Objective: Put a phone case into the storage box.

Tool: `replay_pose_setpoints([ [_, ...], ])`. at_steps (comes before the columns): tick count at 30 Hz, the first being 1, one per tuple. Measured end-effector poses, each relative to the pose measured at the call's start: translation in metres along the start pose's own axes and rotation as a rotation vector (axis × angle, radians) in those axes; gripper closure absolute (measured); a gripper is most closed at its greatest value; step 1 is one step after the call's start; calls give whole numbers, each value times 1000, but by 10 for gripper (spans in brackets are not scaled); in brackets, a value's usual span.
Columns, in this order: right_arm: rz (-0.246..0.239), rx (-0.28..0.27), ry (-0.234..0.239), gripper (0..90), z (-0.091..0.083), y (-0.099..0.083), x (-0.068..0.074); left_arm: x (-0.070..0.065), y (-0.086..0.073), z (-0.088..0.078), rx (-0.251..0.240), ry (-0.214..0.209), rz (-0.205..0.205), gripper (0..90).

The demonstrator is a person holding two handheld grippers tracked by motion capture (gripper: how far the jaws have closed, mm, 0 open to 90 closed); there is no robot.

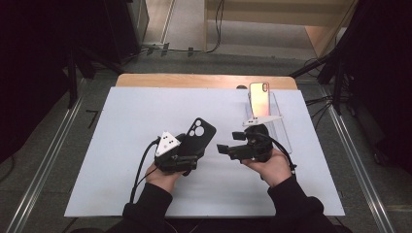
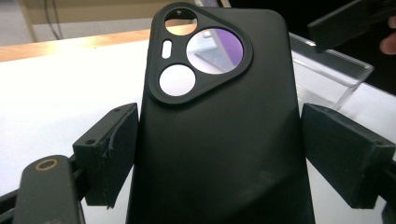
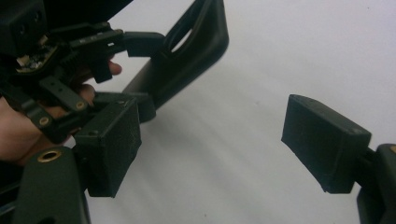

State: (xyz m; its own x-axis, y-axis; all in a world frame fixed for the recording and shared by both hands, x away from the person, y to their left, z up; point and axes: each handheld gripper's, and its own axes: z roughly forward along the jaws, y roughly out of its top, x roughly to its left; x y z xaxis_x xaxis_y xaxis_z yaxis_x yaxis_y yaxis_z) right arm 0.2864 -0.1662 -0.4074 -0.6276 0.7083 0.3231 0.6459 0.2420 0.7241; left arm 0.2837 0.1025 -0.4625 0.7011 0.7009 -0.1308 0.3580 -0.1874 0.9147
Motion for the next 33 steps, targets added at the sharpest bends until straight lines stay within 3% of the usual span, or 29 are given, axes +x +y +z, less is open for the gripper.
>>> replay_pose_setpoints([
  [9,40,3,51,178,9,21,2,-1,-1,-1,-57,-2,28,144],
  [15,30,-5,48,178,17,32,5,0,-3,-2,-76,-1,-2,144],
  [22,45,-5,54,182,28,38,4,-3,-6,-2,-99,1,2,144],
  [29,57,-2,73,208,37,40,3,-9,-8,-3,-118,23,32,144],
  [33,85,-5,93,279,40,41,0,-10,-9,-3,-121,30,27,144],
])
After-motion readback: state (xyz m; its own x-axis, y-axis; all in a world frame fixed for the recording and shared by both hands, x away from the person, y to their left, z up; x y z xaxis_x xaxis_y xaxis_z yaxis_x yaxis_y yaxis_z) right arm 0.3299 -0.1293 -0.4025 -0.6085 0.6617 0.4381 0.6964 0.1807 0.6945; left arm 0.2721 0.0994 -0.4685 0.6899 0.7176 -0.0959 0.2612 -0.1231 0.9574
